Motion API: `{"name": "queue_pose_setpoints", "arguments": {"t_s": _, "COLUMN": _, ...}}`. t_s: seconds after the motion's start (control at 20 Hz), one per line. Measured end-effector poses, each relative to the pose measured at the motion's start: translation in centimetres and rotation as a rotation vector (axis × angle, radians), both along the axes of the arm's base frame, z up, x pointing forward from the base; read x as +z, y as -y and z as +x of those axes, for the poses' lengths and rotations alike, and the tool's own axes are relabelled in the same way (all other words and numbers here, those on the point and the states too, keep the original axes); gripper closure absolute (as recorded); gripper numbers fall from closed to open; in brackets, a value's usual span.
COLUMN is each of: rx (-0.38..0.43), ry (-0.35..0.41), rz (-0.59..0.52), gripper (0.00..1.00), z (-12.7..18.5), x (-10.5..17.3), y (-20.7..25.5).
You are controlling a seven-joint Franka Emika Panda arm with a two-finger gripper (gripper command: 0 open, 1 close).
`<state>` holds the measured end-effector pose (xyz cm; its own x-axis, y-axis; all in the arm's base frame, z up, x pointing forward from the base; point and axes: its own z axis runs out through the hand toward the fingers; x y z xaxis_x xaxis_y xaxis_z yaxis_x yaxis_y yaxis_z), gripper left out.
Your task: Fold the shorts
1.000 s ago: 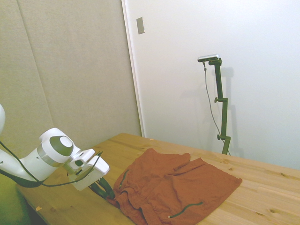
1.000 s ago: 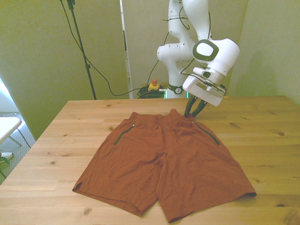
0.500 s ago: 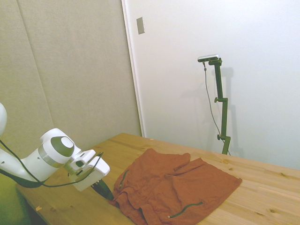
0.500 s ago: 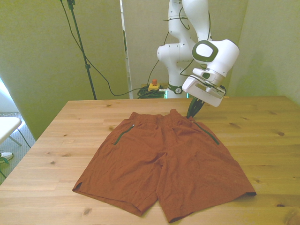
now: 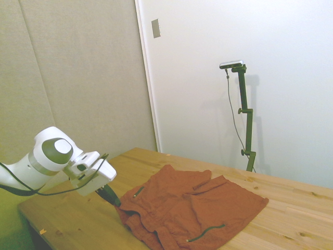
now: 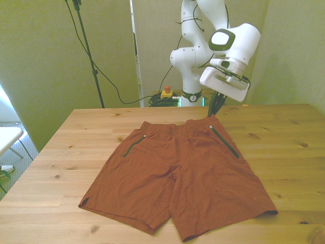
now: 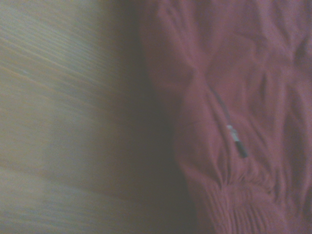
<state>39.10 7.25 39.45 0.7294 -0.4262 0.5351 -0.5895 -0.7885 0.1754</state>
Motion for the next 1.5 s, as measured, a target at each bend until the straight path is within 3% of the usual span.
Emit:
{"name": "queue_pose_setpoints", "arguments": {"t_s": 0.3, "rx": -0.086, "ry": 0.057, "rz": 0.076, "gripper": 1.00, "z": -1.5, "x": 4.7, "y": 4.7}}
{"name": "queue_pose_setpoints", "arguments": {"t_s": 0.6, "rx": -0.195, "ry": 0.098, "rz": 0.133, "gripper": 1.00, "z": -2.0, "x": 7.5, "y": 11.2}}
{"name": "queue_pose_setpoints", "arguments": {"t_s": 0.8, "rx": -0.290, "ry": 0.107, "rz": 0.156, "gripper": 1.00, "z": -2.3, "x": 7.2, "y": 16.2}}
{"name": "queue_pose_setpoints", "arguments": {"t_s": 1.0, "rx": -0.381, "ry": 0.050, "rz": 0.175, "gripper": 1.00, "z": -2.2, "x": 3.9, "y": 20.1}}
{"name": "queue_pose_setpoints", "arguments": {"t_s": 1.05, "rx": -0.402, "ry": 0.027, "rz": 0.178, "gripper": 0.00, "z": -2.2, "x": 2.8, "y": 21.0}}
{"name": "queue_pose_setpoints", "arguments": {"t_s": 1.25, "rx": -0.454, "ry": -0.046, "rz": 0.181, "gripper": 0.00, "z": -1.4, "x": -1.0, "y": 23.5}}
{"name": "queue_pose_setpoints", "arguments": {"t_s": 1.5, "rx": -0.490, "ry": -0.063, "rz": 0.155, "gripper": 0.00, "z": 0.5, "x": -2.3, "y": 25.1}}
